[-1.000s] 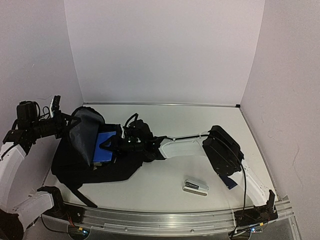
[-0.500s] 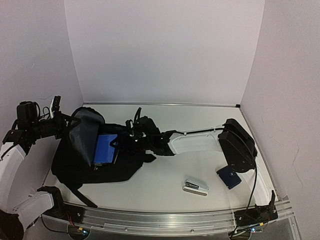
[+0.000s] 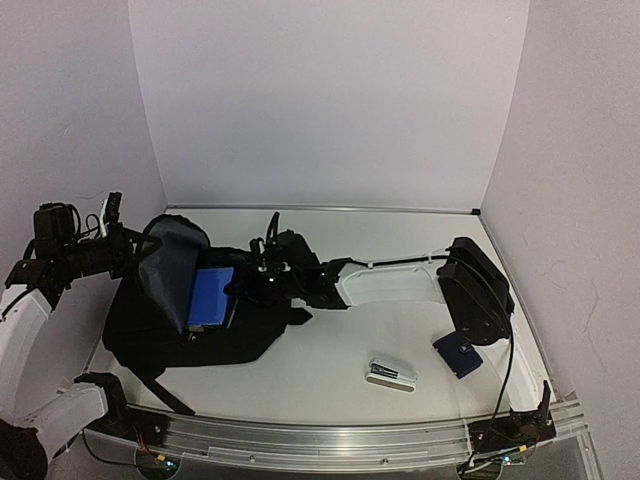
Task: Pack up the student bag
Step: Place the files in the student bag.
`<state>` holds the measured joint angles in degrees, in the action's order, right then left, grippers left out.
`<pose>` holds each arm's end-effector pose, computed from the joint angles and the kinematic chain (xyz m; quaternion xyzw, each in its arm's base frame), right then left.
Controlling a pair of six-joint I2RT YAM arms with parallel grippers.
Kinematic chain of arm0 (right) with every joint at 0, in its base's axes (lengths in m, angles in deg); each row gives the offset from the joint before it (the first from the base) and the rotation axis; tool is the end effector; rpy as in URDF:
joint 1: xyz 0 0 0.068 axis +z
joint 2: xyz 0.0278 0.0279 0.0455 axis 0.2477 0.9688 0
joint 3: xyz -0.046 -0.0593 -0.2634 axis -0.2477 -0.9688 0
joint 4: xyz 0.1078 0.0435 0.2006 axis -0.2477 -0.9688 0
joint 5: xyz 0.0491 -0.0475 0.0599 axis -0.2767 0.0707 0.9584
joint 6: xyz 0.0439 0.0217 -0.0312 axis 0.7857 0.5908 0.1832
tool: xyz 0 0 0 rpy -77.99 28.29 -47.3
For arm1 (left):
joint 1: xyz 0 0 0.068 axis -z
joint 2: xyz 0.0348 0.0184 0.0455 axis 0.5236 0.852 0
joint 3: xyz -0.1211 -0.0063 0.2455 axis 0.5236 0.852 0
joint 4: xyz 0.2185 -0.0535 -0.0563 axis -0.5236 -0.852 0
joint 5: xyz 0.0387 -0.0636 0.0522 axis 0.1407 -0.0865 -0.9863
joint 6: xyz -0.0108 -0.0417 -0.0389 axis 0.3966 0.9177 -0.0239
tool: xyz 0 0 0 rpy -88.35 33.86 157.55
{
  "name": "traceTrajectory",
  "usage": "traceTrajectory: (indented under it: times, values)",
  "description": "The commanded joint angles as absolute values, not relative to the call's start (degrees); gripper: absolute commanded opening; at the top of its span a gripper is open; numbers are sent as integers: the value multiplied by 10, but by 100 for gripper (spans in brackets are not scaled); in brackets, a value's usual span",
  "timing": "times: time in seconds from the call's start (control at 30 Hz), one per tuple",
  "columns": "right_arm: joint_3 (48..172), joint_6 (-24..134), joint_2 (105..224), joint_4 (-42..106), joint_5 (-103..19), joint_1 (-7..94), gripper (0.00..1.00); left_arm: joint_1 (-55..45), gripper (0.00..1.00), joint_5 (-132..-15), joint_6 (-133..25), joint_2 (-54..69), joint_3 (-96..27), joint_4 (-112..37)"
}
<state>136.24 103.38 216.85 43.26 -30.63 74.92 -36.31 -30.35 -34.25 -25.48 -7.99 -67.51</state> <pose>0.2438 0.4606 0.2065 -0.1348 0.8056 0.5480 0.1805 0.1272 -0.0220 0.3219 -0.0117 0.7934 -0.4665 0.3907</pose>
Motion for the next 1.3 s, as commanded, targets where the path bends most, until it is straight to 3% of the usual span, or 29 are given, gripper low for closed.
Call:
traceTrajectory:
  times: [0.0, 0.73, 0.8, 1.0, 1.27]
  values:
    - [1415, 1028, 2191, 441, -286, 756, 15, -365, 0, -289, -352, -261, -101, -653]
    - [1534, 1026, 2273, 441, -263, 781, 12, -365, 0, -265, -320, -274, -70, -623]
    - [1513, 1012, 2245, 439, -277, 781, 18, -365, 0, -263, -314, -273, -68, -618]
    - [1379, 938, 2084, 415, -412, 775, 51, -357, 0, -275, -313, -264, -67, -615]
    - [1254, 920, 1977, 365, -498, 716, 65, -240, 0, -380, -318, -205, -81, -603]
